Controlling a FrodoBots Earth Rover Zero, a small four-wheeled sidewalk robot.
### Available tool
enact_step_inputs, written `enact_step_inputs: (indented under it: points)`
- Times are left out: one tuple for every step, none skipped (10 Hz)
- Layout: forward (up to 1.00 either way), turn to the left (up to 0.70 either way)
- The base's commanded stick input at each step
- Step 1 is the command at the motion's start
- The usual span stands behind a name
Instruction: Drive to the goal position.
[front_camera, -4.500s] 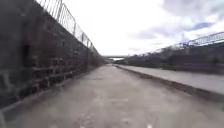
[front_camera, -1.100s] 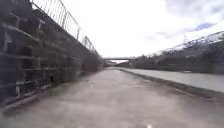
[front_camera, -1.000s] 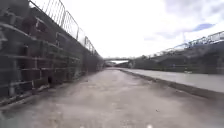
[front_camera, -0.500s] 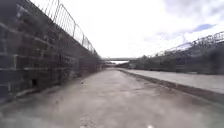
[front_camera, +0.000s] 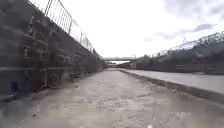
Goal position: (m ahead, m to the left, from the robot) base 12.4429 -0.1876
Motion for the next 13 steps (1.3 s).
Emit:
enact_step_inputs:
  points:
    - [1.0,0.0]
    - [1.0,0.0]
    - [1.0,0.0]
    - [1.0,0.0]
    - [1.0,0.0]
    - [1.0,0.0]
    - [1.0,0.0]
    - [1.0,0.0]
    - [1.0,0.0]
    - [1.0,0.0]
    - [1.0,0.0]
    - [1.0,0.0]
    - [1.0,0.0]
